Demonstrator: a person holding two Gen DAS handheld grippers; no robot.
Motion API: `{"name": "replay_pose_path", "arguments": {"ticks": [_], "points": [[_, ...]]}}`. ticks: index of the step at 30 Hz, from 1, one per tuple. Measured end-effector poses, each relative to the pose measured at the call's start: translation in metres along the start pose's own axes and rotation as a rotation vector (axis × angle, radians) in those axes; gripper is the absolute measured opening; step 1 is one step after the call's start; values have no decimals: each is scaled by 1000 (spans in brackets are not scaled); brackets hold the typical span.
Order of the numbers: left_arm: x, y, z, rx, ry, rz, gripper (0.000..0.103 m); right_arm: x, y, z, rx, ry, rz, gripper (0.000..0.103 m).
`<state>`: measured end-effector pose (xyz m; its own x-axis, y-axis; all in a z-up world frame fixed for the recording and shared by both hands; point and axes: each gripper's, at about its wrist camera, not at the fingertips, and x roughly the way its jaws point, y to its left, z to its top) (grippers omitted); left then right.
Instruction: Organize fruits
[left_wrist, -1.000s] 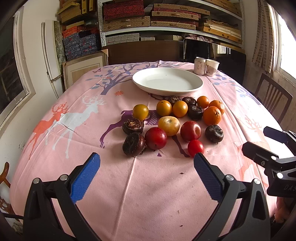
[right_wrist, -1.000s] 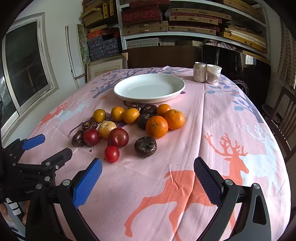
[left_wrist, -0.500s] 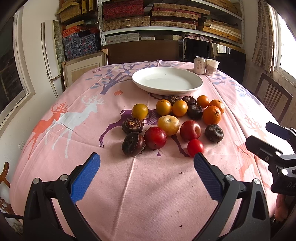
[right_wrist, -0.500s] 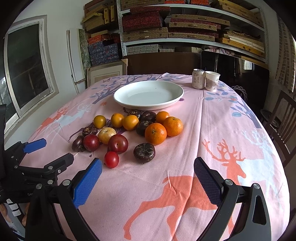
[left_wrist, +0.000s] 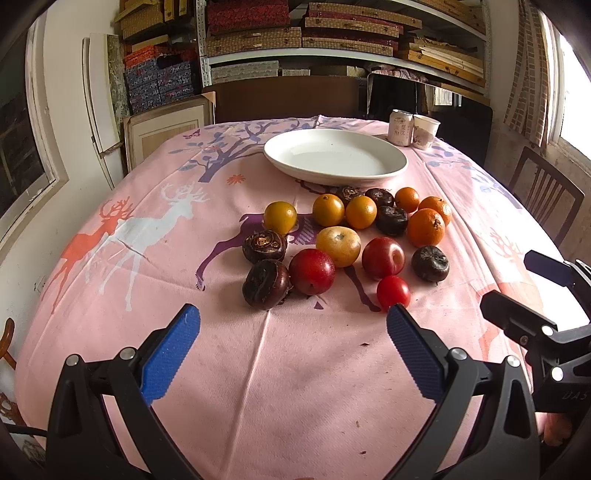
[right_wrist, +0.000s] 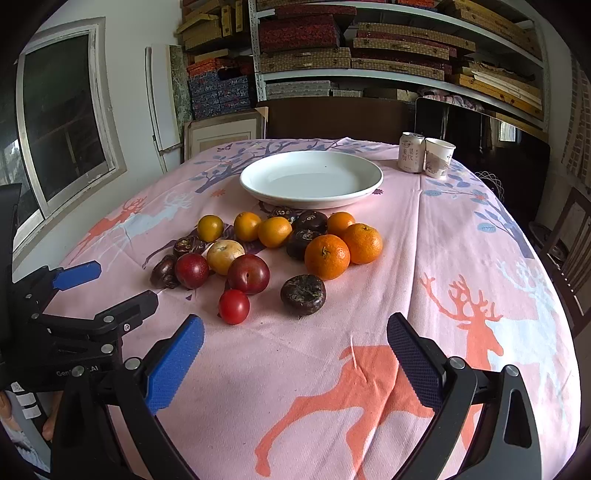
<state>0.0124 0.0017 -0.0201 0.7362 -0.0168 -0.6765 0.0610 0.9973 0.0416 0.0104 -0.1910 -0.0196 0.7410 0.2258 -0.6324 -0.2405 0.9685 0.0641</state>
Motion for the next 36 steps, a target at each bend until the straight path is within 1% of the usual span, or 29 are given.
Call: {"name": "replay_pose_path", "arguments": {"ticks": [6,8,12,21,30,36], "points": [[4,1,-1,8,15,-6,99,1,-2,0,10,2,18,99],[5,1,-1,10,16,3,99,1,-1,-1,5,2,5,99],[6,1,-1,10,18,24,99,2,-1,-1,10,2,10,99],[10,3,-2,3,31,39,99,2,-3,-2,18,-6,-1,99],[13,6,-2,-3,34,39,99,5,-7,-2,37,3,6,99],[19,15,-4,-28,55,30,99,5,-9,-2,42,7,10,99]]}}
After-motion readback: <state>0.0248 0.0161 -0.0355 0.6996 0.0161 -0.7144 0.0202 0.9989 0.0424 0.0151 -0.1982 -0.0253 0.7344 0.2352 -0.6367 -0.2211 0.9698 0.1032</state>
